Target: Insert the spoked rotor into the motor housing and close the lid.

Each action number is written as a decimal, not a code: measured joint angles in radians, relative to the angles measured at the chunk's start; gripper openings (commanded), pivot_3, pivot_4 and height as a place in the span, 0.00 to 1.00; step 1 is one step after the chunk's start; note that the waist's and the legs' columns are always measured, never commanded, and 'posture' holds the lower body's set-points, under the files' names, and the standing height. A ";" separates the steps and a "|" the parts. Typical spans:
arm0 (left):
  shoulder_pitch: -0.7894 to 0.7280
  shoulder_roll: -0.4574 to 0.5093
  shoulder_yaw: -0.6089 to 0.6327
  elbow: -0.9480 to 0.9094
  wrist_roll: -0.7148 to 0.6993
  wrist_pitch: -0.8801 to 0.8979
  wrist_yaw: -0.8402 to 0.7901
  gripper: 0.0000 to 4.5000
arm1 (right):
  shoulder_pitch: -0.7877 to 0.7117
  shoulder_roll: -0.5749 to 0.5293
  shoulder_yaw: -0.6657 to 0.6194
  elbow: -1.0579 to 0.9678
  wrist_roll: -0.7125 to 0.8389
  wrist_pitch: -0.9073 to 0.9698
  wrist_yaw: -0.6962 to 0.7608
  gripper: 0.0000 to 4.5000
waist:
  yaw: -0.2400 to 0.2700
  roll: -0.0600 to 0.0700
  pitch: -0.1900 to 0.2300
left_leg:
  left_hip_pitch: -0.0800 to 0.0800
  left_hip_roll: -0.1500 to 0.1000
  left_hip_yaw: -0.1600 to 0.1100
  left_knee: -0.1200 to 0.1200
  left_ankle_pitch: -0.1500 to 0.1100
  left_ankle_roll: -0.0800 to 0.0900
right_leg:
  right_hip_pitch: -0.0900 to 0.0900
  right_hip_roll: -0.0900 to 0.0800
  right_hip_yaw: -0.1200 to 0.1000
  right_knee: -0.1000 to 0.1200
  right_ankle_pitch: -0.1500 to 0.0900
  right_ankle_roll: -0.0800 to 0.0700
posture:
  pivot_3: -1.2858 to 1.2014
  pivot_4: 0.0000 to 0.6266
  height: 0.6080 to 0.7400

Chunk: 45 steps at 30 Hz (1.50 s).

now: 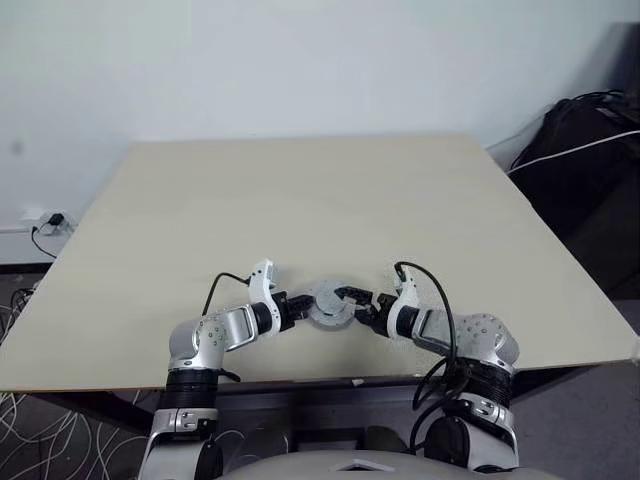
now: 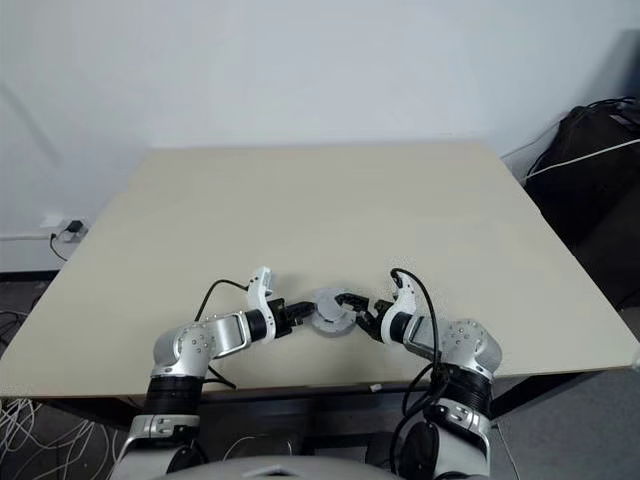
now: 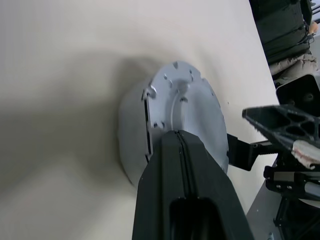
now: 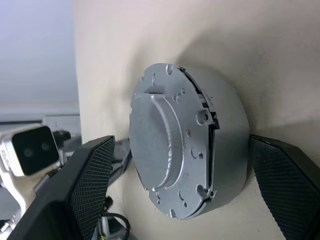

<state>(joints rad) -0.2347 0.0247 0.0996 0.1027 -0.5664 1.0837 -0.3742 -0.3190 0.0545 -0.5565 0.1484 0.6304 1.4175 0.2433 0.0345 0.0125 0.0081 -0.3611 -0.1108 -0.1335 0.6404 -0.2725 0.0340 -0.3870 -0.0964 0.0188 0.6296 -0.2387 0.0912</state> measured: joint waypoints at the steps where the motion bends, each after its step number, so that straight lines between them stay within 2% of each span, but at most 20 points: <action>1: 0.003 0.000 0.000 -0.001 -0.001 0.001 0.000 0.00 | 0.009 0.001 0.001 -0.004 0.006 -0.002 0.004 1.00 | -0.001 0.001 -0.001 | 0.000 0.000 0.000 0.002 0.000 0.001 | 0.001 0.000 0.000 0.000 0.000 0.000 | 0.52 0.00 1.00; 4: 0.006 0.001 0.000 -0.003 -0.002 0.002 0.000 0.00 | 0.035 0.004 0.008 -0.019 0.018 0.004 0.015 0.87 | -0.004 0.003 -0.002 | 0.000 0.000 0.000 0.003 -0.001 0.001 | 0.001 0.000 0.000 0.001 0.000 0.001 | 0.52 0.00 1.00; 8: 0.007 0.009 0.006 -0.011 -0.001 0.003 0.002 0.00 | 0.080 0.004 0.033 -0.045 0.028 0.054 0.021 0.57 | -0.010 0.003 -0.002 | 0.000 0.000 0.000 0.003 -0.001 0.002 | 0.001 0.000 0.000 0.001 0.000 0.001 | 0.52 0.00 1.00; 12: 0.010 0.016 0.017 -0.015 0.004 0.001 0.007 0.00 | 0.111 0.020 0.051 -0.059 0.049 0.123 0.039 0.35 | -0.017 0.004 -0.001 | 0.000 0.000 0.000 0.004 -0.001 0.002 | 0.000 0.001 0.001 0.002 0.000 0.001 | 0.52 0.00 1.00; 15: 0.011 0.017 0.026 -0.015 0.015 -0.001 0.015 0.00 | 0.112 0.032 0.050 -0.067 0.062 0.145 0.043 0.28 | -0.019 0.004 -0.001 | 0.000 0.000 0.000 0.006 -0.001 0.001 | 0.001 0.001 0.001 0.003 0.001 0.001 | 0.52 0.00 1.00; 27: 0.014 0.012 0.030 -0.014 0.016 0.000 0.015 0.00 | 0.107 0.058 -0.002 -0.108 0.081 0.138 -0.010 0.27 | -0.018 0.005 0.000 | 0.000 0.000 0.000 0.006 -0.001 0.001 | 0.000 0.001 0.001 0.004 0.002 0.003 | 0.52 0.00 1.00; 36: 0.015 0.005 0.026 -0.011 0.016 0.000 0.008 0.00 | 0.108 0.058 0.002 -0.124 0.086 0.019 -0.033 0.27 | -0.019 0.005 0.000 | 0.000 0.000 0.000 0.006 -0.001 0.001 | 0.000 0.001 0.001 0.004 0.001 0.003 | 0.52 0.00 1.00; 38: 0.015 0.005 0.024 -0.011 0.015 0.002 0.005 0.00 | 0.113 0.054 0.028 -0.136 0.077 -0.010 -0.044 0.44 | -0.020 0.005 0.000 | 0.000 0.000 0.000 0.006 -0.001 0.001 | 0.000 0.001 0.001 0.004 0.001 0.003 | 0.52 0.00 1.00; 45: 0.015 -0.018 -0.014 -0.009 0.004 0.019 -0.013 0.00 | 0.141 0.016 0.206 -0.244 -0.006 -0.035 -0.128 0.90 | -0.017 0.005 0.001 | -0.001 -0.001 -0.001 0.006 -0.001 0.001 | -0.001 0.001 0.002 0.004 0.001 0.002 | 0.52 0.00 1.00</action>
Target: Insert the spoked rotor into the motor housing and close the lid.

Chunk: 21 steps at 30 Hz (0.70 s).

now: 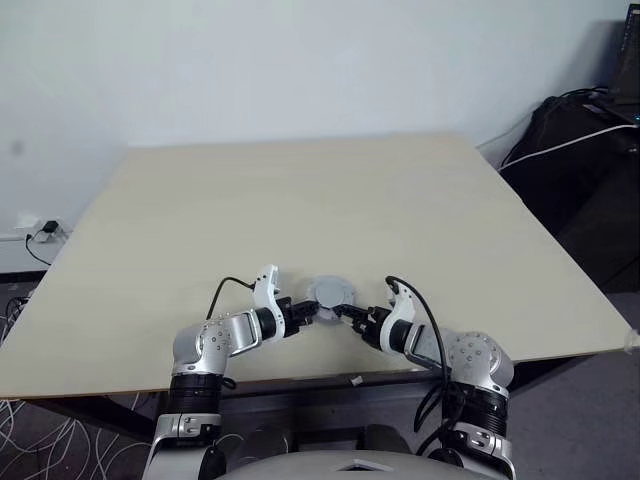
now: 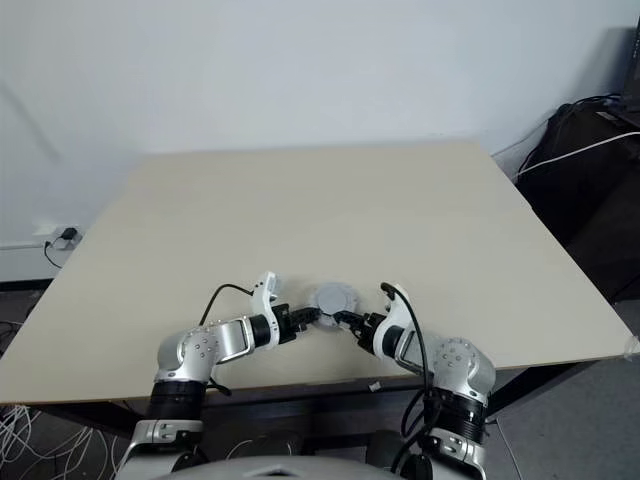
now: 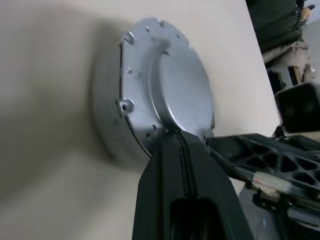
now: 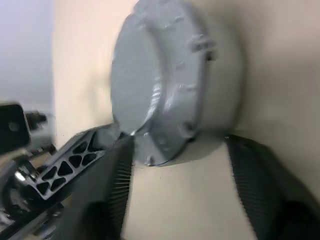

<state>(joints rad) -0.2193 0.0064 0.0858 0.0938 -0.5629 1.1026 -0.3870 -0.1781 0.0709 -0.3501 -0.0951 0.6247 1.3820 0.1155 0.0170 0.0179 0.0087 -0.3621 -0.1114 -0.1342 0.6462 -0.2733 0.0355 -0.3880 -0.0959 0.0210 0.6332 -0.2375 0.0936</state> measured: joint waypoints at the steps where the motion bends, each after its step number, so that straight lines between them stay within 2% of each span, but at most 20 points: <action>1: 0.000 -0.001 -0.002 0.001 0.000 0.001 -0.001 0.00 | 0.000 -0.005 0.017 -0.015 -0.002 0.002 -0.007 0.97 | 0.002 0.000 0.000 | 0.000 0.000 0.000 0.000 0.000 0.000 | 0.000 0.000 0.000 0.000 0.000 0.000 | 0.52 0.00 1.00; 6: 0.000 0.000 -0.012 0.003 -0.004 0.001 -0.007 0.00 | 0.000 -0.115 0.065 -0.097 -0.075 -0.082 -0.033 0.99 | 0.007 -0.001 0.003 | -0.001 -0.001 0.001 0.001 0.000 0.001 | 0.000 0.000 0.000 -0.003 0.000 0.005 | 0.52 0.00 1.00; 9: 0.000 0.003 -0.009 0.003 -0.007 0.002 -0.009 0.00 | -0.002 -0.240 0.169 -0.174 -0.169 -0.226 -0.012 0.99 | 0.006 0.000 0.004 | -0.001 -0.001 0.001 0.000 0.000 0.001 | 0.000 0.000 0.000 -0.003 -0.001 0.006 | 0.52 0.00 1.00; 13: 0.000 0.003 -0.011 0.002 -0.007 -0.002 -0.013 0.00 | 0.000 -0.392 0.386 -0.228 -0.284 -0.532 0.166 0.99 | 0.005 -0.003 0.007 | -0.001 0.000 0.001 0.001 0.000 0.000 | 0.001 0.000 -0.001 -0.003 -0.002 0.008 | 0.52 0.00 1.00; 16: 0.011 0.015 -0.038 -0.017 0.002 -0.024 -0.023 0.00 | 0.000 -0.458 0.499 -0.180 -0.357 -0.812 0.329 0.99 | 0.003 -0.009 0.011 | 0.000 0.000 0.000 0.001 0.000 0.000 | 0.004 0.000 -0.002 -0.006 -0.001 0.010 | 0.52 0.00 1.00; 21: 0.095 0.047 -0.130 -0.106 0.045 -0.159 -0.065 0.00 | -0.010 -0.461 0.562 0.061 -0.439 -1.117 0.466 0.99 | -0.001 -0.013 0.014 | 0.000 0.000 0.002 0.000 0.002 -0.003 | 0.002 0.000 0.001 -0.007 0.002 0.003 | 0.52 0.00 1.00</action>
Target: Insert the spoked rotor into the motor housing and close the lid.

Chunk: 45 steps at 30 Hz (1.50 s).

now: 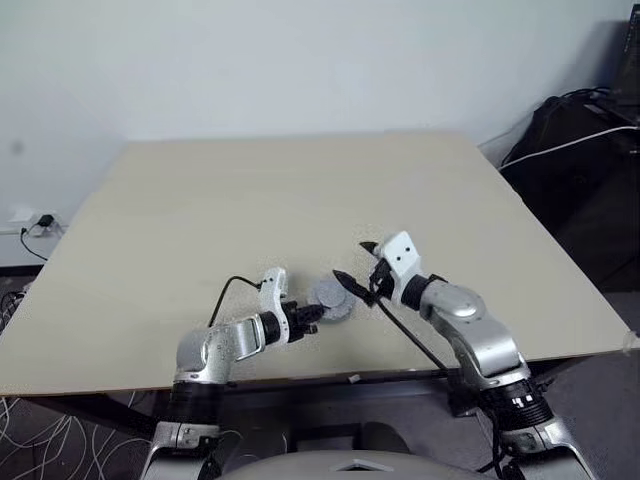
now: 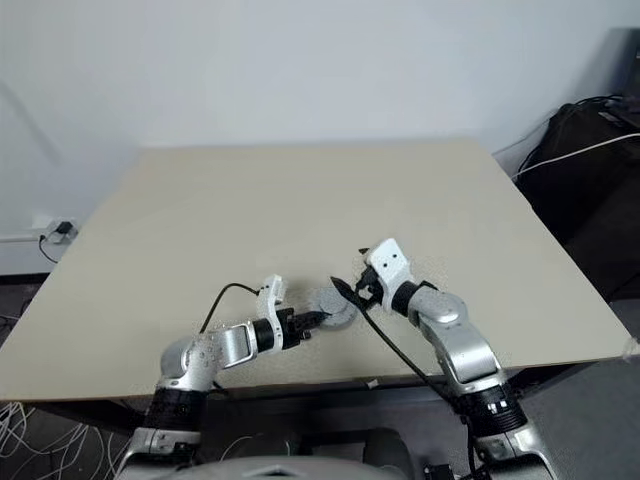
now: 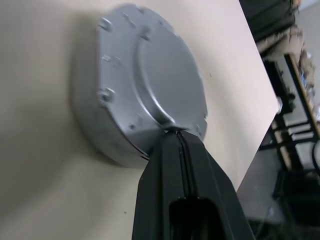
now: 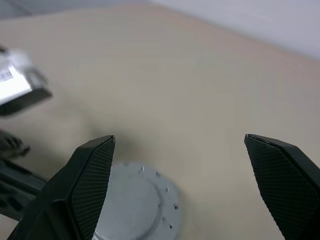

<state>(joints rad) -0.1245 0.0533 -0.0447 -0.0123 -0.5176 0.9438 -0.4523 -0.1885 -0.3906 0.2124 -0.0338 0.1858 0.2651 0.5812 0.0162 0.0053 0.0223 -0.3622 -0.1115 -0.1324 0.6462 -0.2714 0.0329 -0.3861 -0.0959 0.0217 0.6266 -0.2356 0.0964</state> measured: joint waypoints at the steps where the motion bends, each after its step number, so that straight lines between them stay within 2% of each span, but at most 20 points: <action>1: 0.040 0.004 -0.016 -0.033 0.012 -0.077 -0.024 0.00 | -0.007 0.013 0.003 0.058 -0.007 -0.041 0.015 0.99 | -0.002 0.000 0.000 | -0.001 0.000 0.000 -0.001 0.000 0.000 | -0.002 0.000 0.001 0.001 -0.001 -0.002 | 0.52 0.00 1.00; 8: 0.251 0.064 -0.066 -0.157 0.155 -0.637 -0.154 0.00 | -0.066 0.076 0.005 0.273 -0.023 -0.178 0.098 0.99 | 0.007 0.001 0.001 | -0.004 0.003 0.003 -0.003 -0.001 -0.001 | -0.007 0.001 0.001 0.002 0.000 -0.009 | 0.52 0.00 1.00; 10: 0.300 0.068 -0.062 -0.157 0.162 -0.709 -0.163 0.00 | -0.081 0.078 0.005 0.313 -0.025 -0.205 0.121 0.99 | 0.011 0.001 0.001 | -0.004 0.002 0.003 -0.001 -0.004 0.004 | -0.006 0.001 0.001 0.001 0.000 -0.009 | 0.52 0.00 1.00; 16: 0.379 0.087 -0.063 -0.154 0.235 -0.903 -0.165 0.00 | -0.125 0.085 0.020 0.410 -0.041 -0.250 0.216 0.99 | 0.016 0.003 0.002 | -0.003 0.002 0.004 0.000 -0.004 0.005 | -0.006 0.001 0.001 0.002 0.001 -0.007 | 0.52 0.00 1.00; 19: 0.402 0.088 -0.077 -0.139 0.282 -0.940 -0.131 0.00 | -0.151 0.087 0.043 0.466 -0.066 -0.270 0.253 0.99 | 0.015 0.003 0.002 | -0.002 0.002 0.004 0.000 -0.003 0.006 | -0.006 0.002 0.001 0.002 0.001 -0.007 | 0.52 0.00 1.00; 29: 0.421 0.063 -0.095 -0.136 0.270 -0.943 -0.093 0.00 | -0.183 0.101 0.066 0.552 -0.118 -0.281 0.302 0.99 | 0.014 0.004 0.001 | -0.002 0.003 0.004 0.001 -0.003 0.006 | -0.006 0.002 0.001 0.003 0.001 -0.007 | 0.52 0.00 1.00; 32: 0.419 0.063 -0.099 -0.136 0.263 -0.929 -0.092 0.00 | -0.196 0.106 0.066 0.570 -0.130 -0.283 0.297 0.86 | 0.013 0.005 0.000 | -0.002 0.003 0.004 0.001 -0.002 0.006 | -0.005 0.002 0.001 0.003 0.001 -0.007 | 0.52 0.00 1.00; 34: 0.418 0.061 -0.102 -0.136 0.257 -0.921 -0.091 0.00 | -0.204 0.106 0.066 0.577 -0.138 -0.283 0.293 0.73 | 0.012 0.006 0.000 | -0.002 0.003 0.004 0.001 -0.002 0.006 | -0.005 0.002 0.001 0.003 0.001 -0.007 | 0.52 0.00 1.00; 45: 0.407 0.060 -0.105 -0.136 0.231 -0.888 -0.086 0.00 | -0.199 0.102 0.049 0.559 -0.114 -0.234 0.317 0.72 | 0.014 0.007 -0.001 | -0.001 0.002 0.003 0.001 -0.001 0.007 | -0.005 0.002 0.001 0.006 0.001 -0.007 | 0.52 0.00 1.00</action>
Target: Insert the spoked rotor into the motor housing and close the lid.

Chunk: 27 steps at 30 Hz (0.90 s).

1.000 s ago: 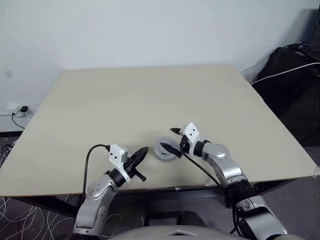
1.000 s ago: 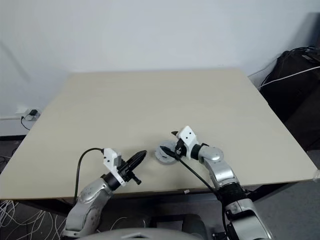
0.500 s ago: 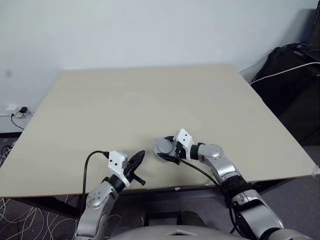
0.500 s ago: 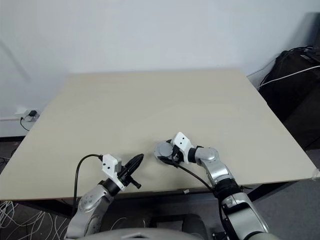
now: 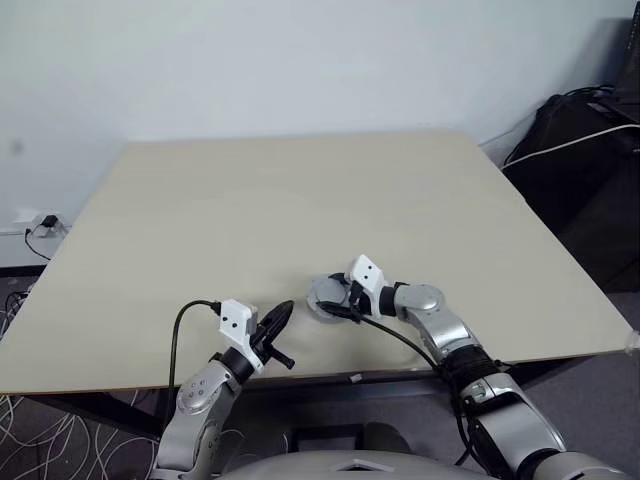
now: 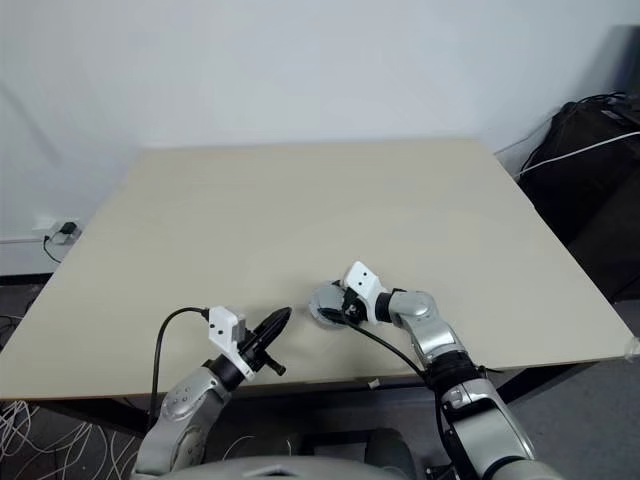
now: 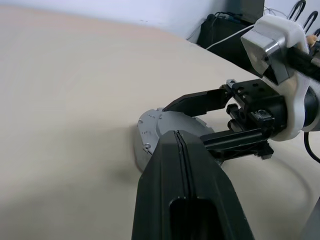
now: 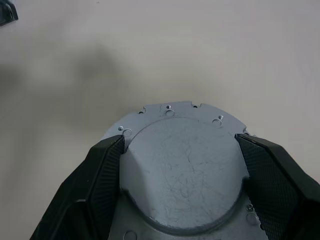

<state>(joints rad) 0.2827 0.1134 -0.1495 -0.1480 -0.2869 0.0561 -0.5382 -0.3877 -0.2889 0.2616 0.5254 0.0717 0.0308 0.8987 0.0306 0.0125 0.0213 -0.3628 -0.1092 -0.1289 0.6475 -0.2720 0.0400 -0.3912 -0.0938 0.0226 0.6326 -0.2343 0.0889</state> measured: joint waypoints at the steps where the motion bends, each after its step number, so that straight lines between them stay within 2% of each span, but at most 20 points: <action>1: -0.001 0.001 0.000 0.000 -0.001 0.003 0.000 0.00 | 0.003 0.000 -0.009 -0.009 0.016 0.020 0.010 0.72 | 0.000 0.000 0.000 | 0.000 0.000 0.000 0.000 0.000 0.001 | 0.000 0.000 0.000 0.000 0.000 0.000 | 0.52 0.00 1.00; 11: -0.011 0.002 -0.003 0.000 -0.010 0.022 -0.007 0.00 | 0.012 -0.013 -0.018 -0.042 0.023 0.071 0.029 0.72 | 0.001 0.000 0.000 | 0.000 0.000 0.000 0.000 0.000 0.001 | 0.000 0.000 0.000 0.000 0.000 0.000 | 0.52 0.00 1.00; 27: -0.011 0.005 -0.015 0.000 -0.038 0.032 -0.007 0.00 | 0.012 0.009 0.003 -0.060 -0.031 0.091 -0.058 0.72 | 0.000 0.000 0.000 | 0.002 0.000 0.000 0.003 0.002 -0.005 | 0.000 0.000 0.001 0.010 -0.001 -0.001 | 0.52 0.00 1.00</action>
<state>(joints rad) 0.2717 0.1185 -0.1646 -0.1482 -0.3250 0.0879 -0.5448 -0.3755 -0.2804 0.2645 0.4658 0.0407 0.1217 0.8411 0.0303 0.0129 0.0210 -0.3605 -0.1092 -0.1287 0.6509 -0.2703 0.0346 -0.3914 -0.0938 0.0235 0.6428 -0.2350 0.0881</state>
